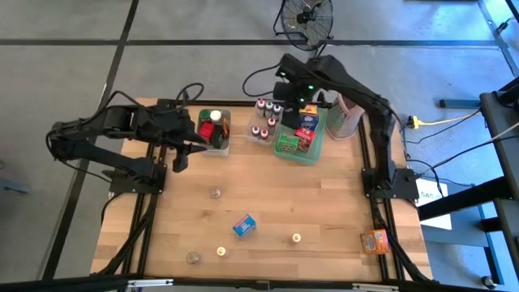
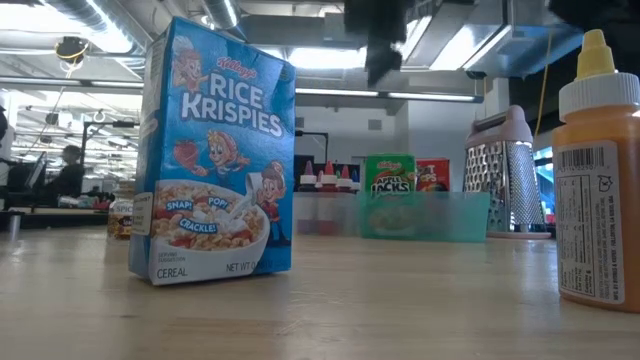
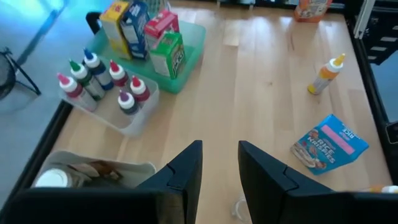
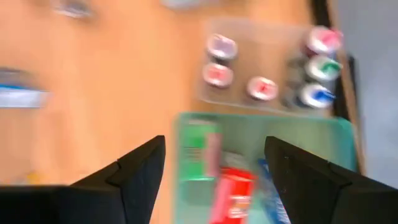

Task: Pick & Place Kitchen Items
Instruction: Put the orange cereal box into the green bin

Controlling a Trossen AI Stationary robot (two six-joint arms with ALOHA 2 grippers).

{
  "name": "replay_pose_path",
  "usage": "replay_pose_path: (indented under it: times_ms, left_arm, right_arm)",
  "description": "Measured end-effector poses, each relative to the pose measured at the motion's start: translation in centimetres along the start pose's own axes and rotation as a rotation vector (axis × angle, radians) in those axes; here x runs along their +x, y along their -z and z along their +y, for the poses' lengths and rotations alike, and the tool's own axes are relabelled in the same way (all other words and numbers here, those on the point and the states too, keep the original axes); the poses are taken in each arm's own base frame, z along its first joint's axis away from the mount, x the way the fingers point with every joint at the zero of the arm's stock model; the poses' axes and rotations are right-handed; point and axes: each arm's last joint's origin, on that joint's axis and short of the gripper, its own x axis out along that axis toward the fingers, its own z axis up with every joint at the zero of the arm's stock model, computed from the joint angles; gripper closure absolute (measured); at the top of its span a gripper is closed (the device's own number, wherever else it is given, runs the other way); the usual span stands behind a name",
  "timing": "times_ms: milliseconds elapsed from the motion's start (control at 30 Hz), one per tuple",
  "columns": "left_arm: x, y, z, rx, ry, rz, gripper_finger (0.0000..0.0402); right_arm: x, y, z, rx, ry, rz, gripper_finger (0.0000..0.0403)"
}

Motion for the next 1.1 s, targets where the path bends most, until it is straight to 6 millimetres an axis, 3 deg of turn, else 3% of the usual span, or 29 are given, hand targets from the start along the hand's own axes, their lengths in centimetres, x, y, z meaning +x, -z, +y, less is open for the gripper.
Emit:
replay_pose_path:
  times_ms: [267, 467, 600, 800, 1100]
  left_arm:
    - [-0.6, 0.0, 0.0, 0.039, 0.032, -0.027, 0.0304]
    - [-0.6, 0.1, -0.2, 0.088, 0.075, -0.025, 0.0304]
    - [-0.6, 0.1, -0.2, 0.125, 0.079, -0.026, 0.0304]
    - [-0.6, 0.1, -0.2, 0.219, 0.077, -0.031, 0.0304]
    - [-0.7, -1.0, -0.3, 0.381, 0.063, -0.151, 0.0304]
  right_arm:
    - [-6.7, 2.5, 7.7, -0.023, -0.268, -0.162, 0.0126]
    - [-9.4, 4.7, 12.7, 0.141, -0.364, -0.146, 0.0126]
    - [-9.8, 6.1, 15.7, 0.264, -0.392, -0.079, 0.0126]
    - [-8.4, 8.7, 19.9, 0.418, -0.343, 0.071, 0.0126]
    - [-7.5, 16.3, 24.2, 0.690, -0.246, 0.328, 0.0125]
